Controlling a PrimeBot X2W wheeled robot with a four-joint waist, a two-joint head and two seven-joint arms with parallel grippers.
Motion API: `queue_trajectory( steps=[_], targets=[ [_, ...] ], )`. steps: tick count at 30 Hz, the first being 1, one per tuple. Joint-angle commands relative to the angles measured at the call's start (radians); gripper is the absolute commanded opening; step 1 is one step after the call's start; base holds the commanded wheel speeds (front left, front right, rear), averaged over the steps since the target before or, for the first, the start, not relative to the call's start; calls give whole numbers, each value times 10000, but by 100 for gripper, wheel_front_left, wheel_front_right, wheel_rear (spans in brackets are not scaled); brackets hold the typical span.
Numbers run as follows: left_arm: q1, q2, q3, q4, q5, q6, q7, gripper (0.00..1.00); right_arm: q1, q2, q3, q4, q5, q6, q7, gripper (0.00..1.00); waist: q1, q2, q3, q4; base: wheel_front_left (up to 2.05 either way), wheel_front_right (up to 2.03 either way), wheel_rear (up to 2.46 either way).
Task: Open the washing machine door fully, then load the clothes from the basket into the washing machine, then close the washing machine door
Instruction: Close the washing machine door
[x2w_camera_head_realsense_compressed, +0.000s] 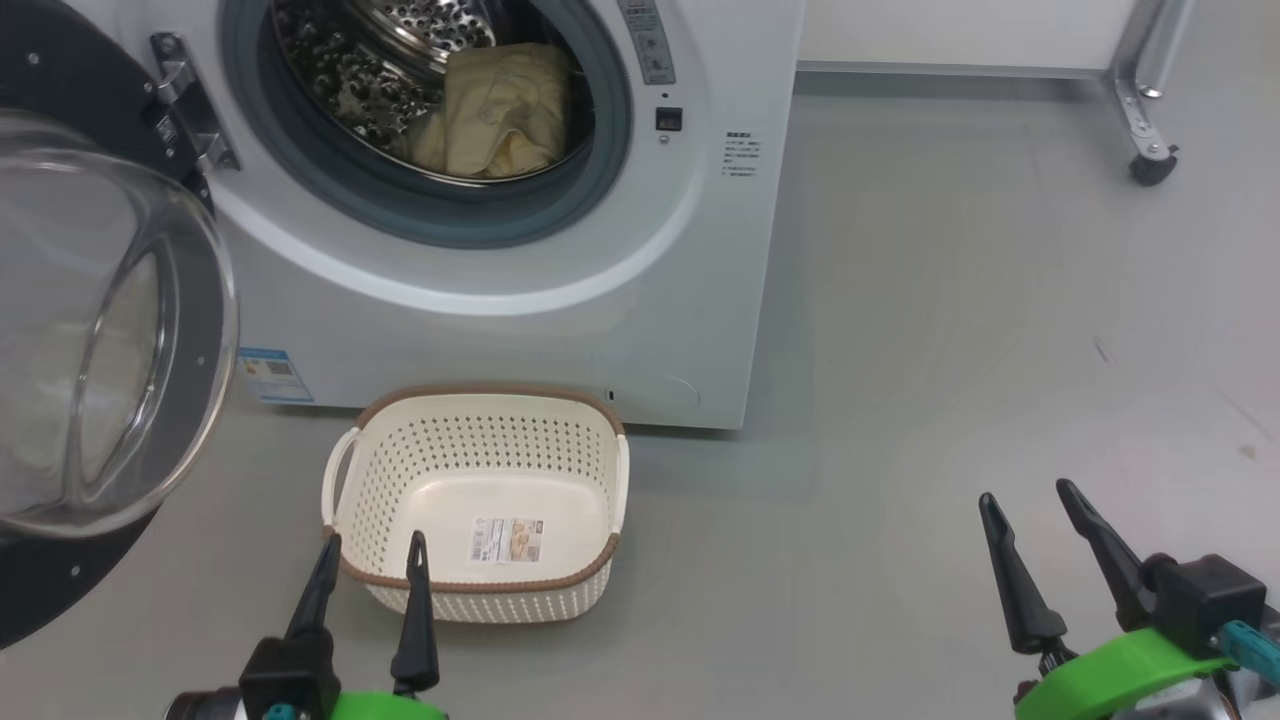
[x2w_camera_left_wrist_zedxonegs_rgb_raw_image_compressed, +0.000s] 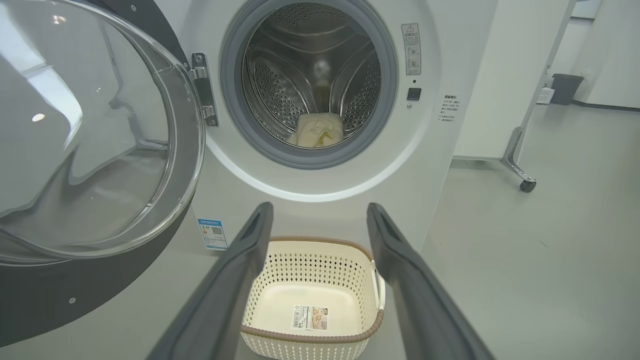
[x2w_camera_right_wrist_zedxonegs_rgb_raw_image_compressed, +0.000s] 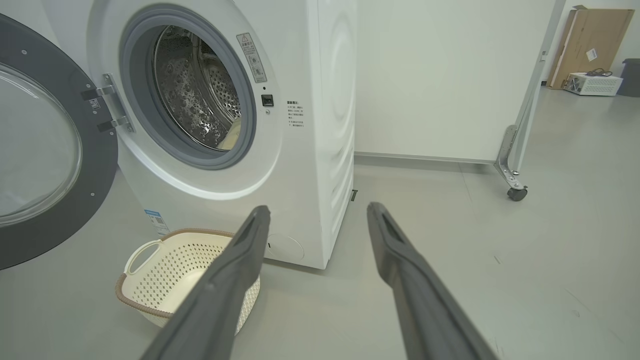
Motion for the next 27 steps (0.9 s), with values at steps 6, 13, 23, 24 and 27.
queue_trajectory(
  steps=[6, 13, 23, 24, 27],
  targets=[
    [-577, 214, 291, -356, 73, 436, -71, 100, -335, -120, 163, -355, 43, 42, -192, 100, 0, 0, 66, 894, 0, 0, 0],
    [-665, 177, 235, -338, 78, 442, -96, 100, -319, -120, 171, -395, 38, 42, -187, 100, 0, 0, 64, 2118, 0, 0, 0],
    [-717, 188, 172, -344, 120, 432, -148, 100, -324, -120, 440, -417, 136, 42, -207, 100, 0, 0, 51, 3926, 0, 0, 0],
    [-729, 196, 160, -343, 128, 423, -151, 100, -325, -120, 460, -416, 152, 42, -211, 100, 0, 0, 55, 4058, 0, 0, 0],
    [-752, 195, 169, -358, 130, 440, -162, 100, -357, -120, 562, -384, 179, 42, -222, 100, 0, 0, 100, 4374, 0, 0, 0]
  ],
)
